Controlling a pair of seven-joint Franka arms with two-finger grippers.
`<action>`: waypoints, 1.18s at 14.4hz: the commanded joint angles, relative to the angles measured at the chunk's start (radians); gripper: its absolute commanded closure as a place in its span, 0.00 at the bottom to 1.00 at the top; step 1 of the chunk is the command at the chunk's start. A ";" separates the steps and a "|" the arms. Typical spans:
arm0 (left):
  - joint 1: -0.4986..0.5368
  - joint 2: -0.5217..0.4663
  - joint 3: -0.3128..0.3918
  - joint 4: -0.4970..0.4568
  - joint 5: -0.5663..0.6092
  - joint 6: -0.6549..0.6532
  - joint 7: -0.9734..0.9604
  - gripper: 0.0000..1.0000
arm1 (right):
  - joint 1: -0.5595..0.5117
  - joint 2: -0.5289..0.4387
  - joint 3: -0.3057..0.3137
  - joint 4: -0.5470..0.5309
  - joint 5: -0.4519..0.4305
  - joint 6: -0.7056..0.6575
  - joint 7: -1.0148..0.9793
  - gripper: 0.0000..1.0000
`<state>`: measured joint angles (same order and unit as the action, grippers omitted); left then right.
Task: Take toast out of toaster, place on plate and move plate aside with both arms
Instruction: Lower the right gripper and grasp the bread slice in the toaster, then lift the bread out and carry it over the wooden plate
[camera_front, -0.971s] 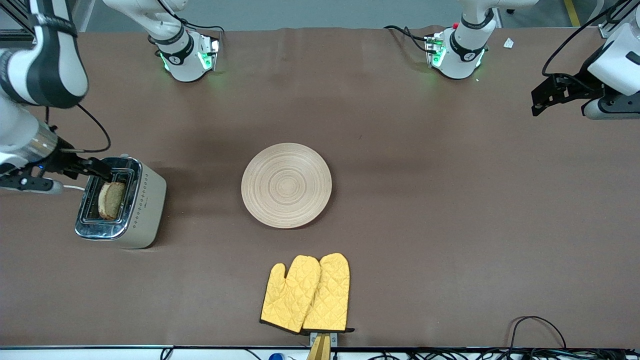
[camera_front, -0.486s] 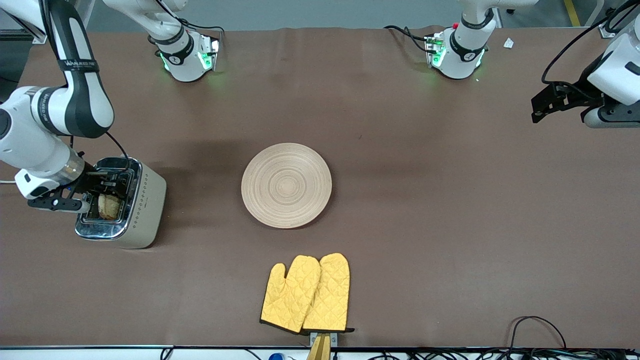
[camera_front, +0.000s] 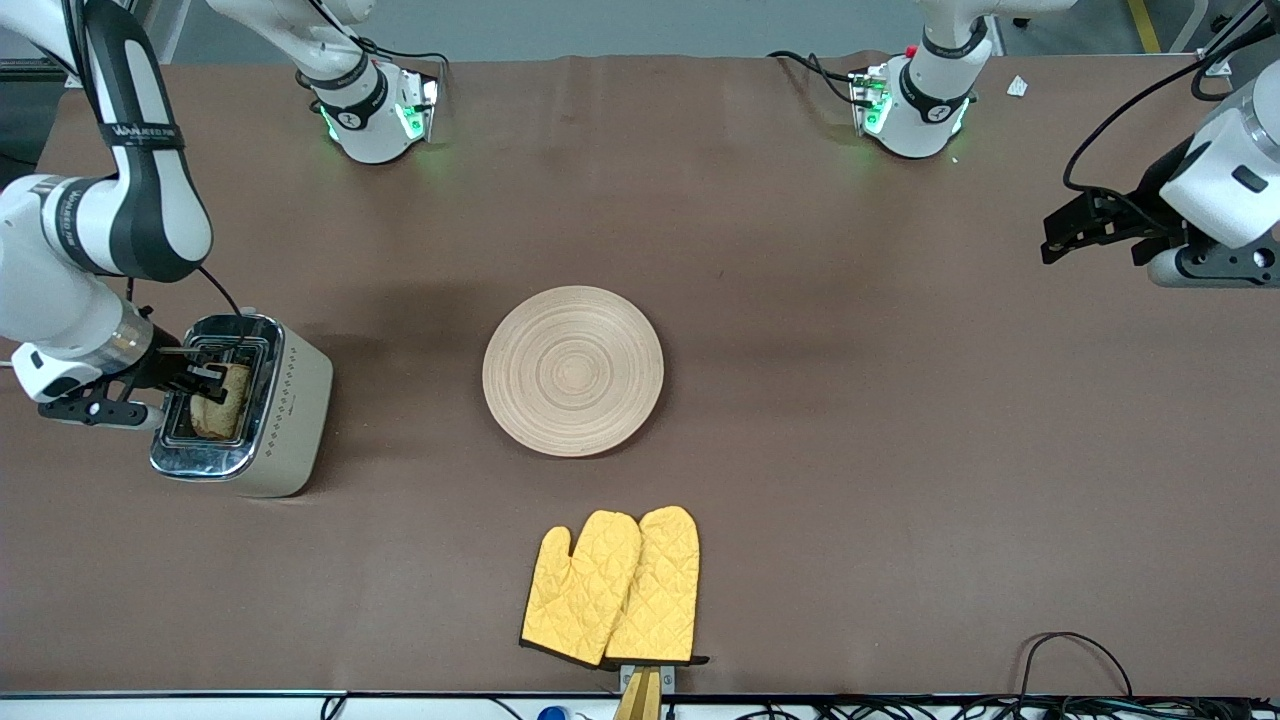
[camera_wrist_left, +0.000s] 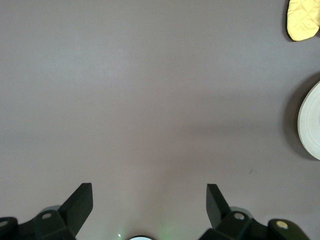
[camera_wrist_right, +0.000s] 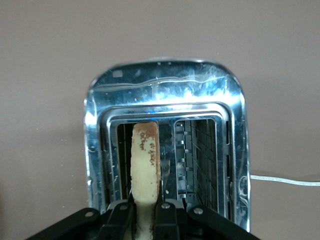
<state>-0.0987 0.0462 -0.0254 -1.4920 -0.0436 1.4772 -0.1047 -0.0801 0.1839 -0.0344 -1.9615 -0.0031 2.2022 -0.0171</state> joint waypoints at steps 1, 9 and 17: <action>0.005 0.018 0.004 0.015 -0.019 0.006 0.017 0.00 | -0.006 -0.050 0.013 0.035 0.047 -0.067 -0.021 1.00; 0.004 0.034 0.002 0.013 -0.031 0.009 0.020 0.00 | 0.210 -0.100 0.011 0.179 0.101 -0.297 0.167 1.00; 0.007 0.032 0.002 0.013 -0.033 0.003 0.020 0.00 | 0.558 -0.037 0.011 0.131 0.182 -0.076 0.498 0.99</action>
<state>-0.0970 0.0755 -0.0241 -1.4919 -0.0621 1.4875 -0.1047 0.4246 0.1273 -0.0084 -1.8123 0.1390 2.0603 0.4097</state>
